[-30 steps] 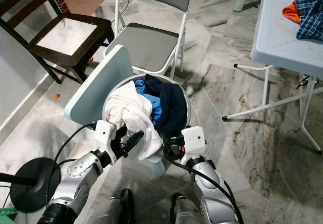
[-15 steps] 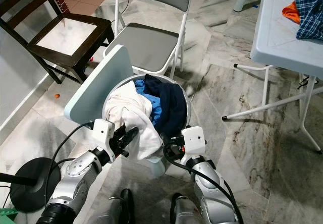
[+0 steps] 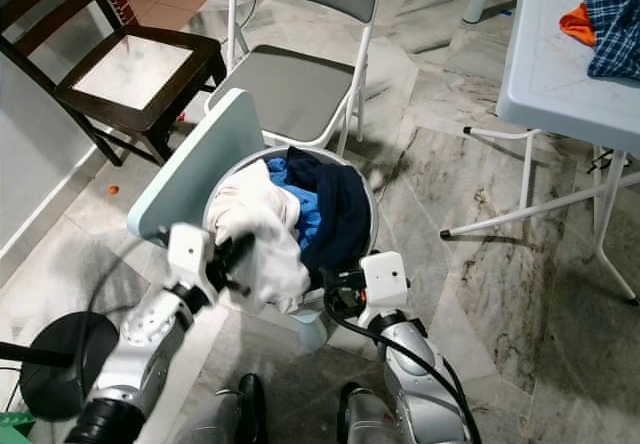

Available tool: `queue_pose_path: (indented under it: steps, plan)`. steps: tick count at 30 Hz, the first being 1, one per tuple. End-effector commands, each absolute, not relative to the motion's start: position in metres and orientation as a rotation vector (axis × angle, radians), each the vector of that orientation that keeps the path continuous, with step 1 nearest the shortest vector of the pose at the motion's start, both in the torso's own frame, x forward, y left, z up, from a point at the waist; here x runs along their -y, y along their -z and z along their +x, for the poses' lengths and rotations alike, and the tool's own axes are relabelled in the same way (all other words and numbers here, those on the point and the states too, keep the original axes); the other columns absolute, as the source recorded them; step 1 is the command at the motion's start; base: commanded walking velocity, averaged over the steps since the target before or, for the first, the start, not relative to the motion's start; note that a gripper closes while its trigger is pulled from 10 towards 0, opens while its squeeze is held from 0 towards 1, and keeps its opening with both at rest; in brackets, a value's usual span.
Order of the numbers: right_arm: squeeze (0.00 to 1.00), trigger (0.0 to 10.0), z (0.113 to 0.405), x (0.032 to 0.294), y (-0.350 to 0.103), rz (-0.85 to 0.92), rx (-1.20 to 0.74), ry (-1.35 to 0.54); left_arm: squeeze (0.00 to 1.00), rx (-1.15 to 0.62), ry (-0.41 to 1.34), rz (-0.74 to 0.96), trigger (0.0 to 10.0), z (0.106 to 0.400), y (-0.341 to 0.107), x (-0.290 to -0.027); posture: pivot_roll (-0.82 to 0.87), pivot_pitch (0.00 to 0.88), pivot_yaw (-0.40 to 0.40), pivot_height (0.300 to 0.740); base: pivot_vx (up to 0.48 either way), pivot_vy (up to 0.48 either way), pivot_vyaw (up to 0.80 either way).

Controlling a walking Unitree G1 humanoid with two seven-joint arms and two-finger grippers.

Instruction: Hang hanger

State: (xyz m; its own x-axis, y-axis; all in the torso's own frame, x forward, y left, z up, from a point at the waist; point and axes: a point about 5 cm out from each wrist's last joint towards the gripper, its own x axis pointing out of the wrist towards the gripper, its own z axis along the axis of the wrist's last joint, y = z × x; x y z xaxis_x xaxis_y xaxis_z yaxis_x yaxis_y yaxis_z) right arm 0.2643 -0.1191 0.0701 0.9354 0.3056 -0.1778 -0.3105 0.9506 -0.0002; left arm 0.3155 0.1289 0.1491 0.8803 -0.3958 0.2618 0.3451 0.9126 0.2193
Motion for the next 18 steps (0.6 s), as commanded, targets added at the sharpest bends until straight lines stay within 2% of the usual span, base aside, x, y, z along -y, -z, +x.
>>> queue_pose_path:
  steps: [1, 8, 14, 18]
  plan:
    - [0.0, 10.0, 0.263, 0.117, -0.066, -0.023, -0.19, -0.317, 0.0, 0.457, 0.364, 0.247, 0.0, 0.315, -0.178, -0.125, -0.08, 0.262, 0.054, 0.74, 0.0, 0.0, 0.0]
    - [0.0, 10.0, 0.266, 0.115, -0.067, -0.022, -0.184, -0.319, 0.0, 0.653, 0.342, 0.312, 0.0, 0.317, -0.222, -0.118, -0.08, 0.255, 0.058, 0.74, 0.0, 0.0, 0.0]
    - [0.0, 10.0, 0.267, 0.117, -0.067, -0.022, -0.174, -0.292, 0.0, 0.898, 0.403, 0.443, 0.0, 0.306, -0.267, -0.1, -0.08, 0.247, 0.066, 0.74, 0.0, 0.0, 0.0]
    - [0.0, 10.0, 0.269, 0.119, -0.067, -0.02, -0.17, -0.282, 0.0, 1.004, 0.372, 0.432, 0.0, 0.3, -0.295, -0.093, -0.08, 0.241, 0.07, 0.74, 0.0, 0.0, 0.0]
